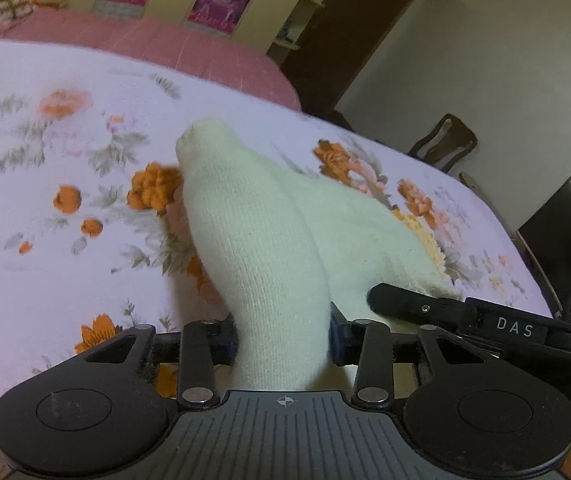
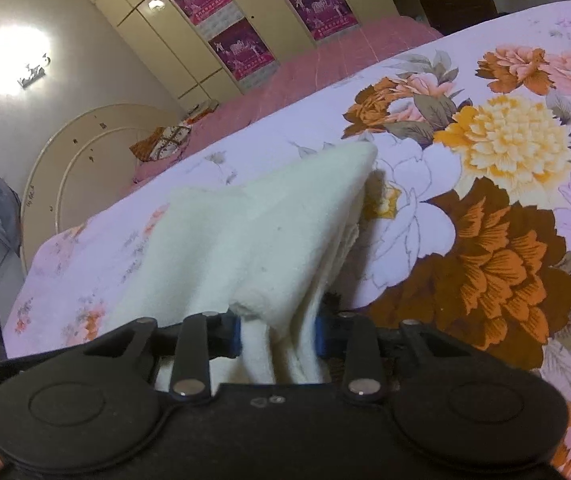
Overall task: Fold small clothes
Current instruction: 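Grasp the end of the pale green sweater bundle with both grippers and lift it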
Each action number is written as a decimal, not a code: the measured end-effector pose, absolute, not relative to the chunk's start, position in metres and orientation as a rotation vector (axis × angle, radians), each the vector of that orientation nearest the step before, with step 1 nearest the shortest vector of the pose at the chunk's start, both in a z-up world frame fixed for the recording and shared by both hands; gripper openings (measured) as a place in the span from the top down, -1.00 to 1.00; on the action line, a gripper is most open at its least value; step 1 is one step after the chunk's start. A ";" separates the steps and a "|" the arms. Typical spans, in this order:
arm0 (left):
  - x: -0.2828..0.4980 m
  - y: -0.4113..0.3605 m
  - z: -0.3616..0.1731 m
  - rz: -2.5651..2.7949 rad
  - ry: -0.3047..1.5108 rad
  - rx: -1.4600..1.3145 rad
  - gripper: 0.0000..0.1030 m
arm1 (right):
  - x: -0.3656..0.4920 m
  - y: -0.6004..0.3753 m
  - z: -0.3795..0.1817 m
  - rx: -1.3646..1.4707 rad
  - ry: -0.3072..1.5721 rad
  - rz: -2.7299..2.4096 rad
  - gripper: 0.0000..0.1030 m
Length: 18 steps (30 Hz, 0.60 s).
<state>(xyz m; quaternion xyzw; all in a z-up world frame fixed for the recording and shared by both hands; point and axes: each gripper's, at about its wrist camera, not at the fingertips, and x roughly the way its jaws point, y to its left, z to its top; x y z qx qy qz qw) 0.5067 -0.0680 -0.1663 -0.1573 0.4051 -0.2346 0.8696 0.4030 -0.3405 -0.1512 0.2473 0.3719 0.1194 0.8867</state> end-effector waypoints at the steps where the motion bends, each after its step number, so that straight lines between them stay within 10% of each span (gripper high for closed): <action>1: 0.506 -0.068 -0.163 -0.495 0.842 -0.325 0.23 | 0.403 -0.339 -0.148 0.510 0.767 0.250 0.41; 18: 0.473 0.060 -0.105 -0.453 0.724 -0.292 0.23 | 0.404 -0.225 -0.090 0.467 0.688 0.350 0.41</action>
